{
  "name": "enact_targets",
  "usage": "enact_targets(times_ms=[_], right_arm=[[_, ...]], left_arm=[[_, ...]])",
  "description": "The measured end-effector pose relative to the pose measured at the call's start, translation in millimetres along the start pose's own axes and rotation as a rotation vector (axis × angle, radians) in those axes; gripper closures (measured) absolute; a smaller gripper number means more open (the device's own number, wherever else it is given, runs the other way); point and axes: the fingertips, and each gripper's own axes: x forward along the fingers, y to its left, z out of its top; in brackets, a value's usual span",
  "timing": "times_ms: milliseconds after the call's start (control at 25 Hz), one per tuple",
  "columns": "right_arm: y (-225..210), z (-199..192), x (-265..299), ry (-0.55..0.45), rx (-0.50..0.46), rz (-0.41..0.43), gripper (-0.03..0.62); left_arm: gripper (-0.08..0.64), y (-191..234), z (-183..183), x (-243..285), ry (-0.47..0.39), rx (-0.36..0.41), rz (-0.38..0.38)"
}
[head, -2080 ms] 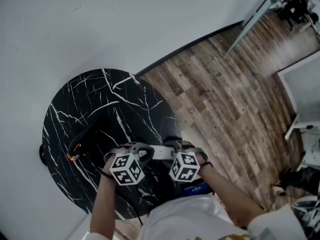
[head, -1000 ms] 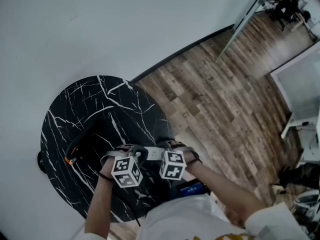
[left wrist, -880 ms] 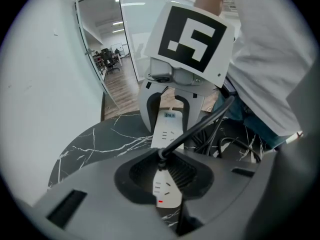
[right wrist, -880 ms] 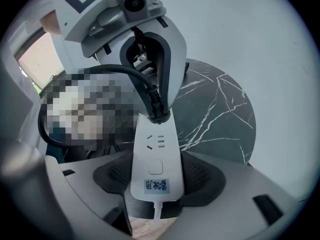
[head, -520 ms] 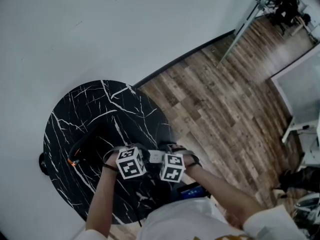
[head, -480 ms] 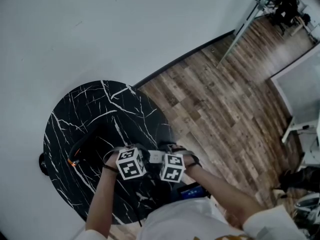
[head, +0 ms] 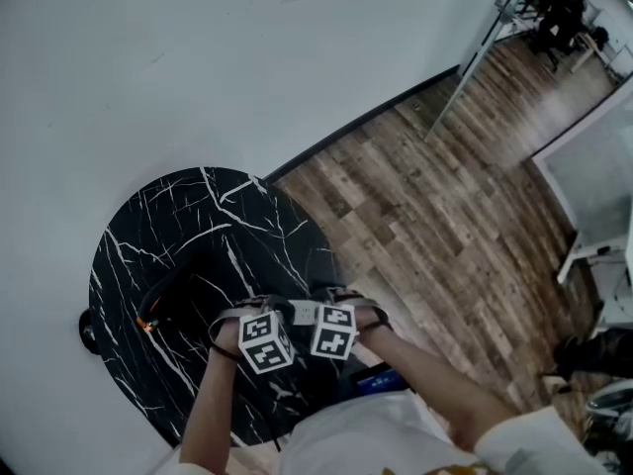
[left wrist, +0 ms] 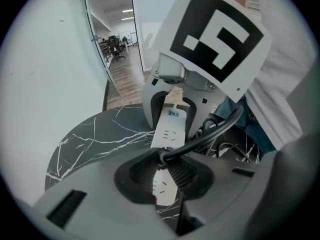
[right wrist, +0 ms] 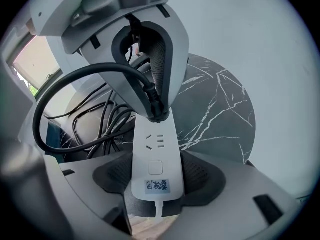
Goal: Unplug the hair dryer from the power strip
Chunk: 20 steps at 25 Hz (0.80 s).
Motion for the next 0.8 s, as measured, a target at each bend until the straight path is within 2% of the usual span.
enact_targets(times_ms=[240, 320, 440, 680, 800], right_arm=[[1.7, -0.1, 1.5, 0.023, 0.002, 0.001, 0.322], [1.9, -0.2, 1.2, 0.024, 0.003, 0.004, 0.322], [-0.1, 1.0, 1.0, 0.027, 0.007, 0.005, 0.321], [-0.4, 2.5, 2.6, 0.062, -0.003, 0.003, 0.319], [0.4, 2.1, 2.8, 0.069, -0.007, 0.004, 0.319]], left_arm=[[0.502, -2.1, -2.6, 0.9, 0.054, -0.045, -0.193], [0.502, -2.2, -1.6, -0.2, 0.069, -0.042, -0.223], [0.502, 0.3, -0.2, -1.5, 0.062, -0.039, -0.183], [0.503, 0.8, -2.7, -2.4, 0.059, -0.035, -0.014], [0.503, 0.3, -3.7, -1.8, 0.055, -0.058, 0.015]])
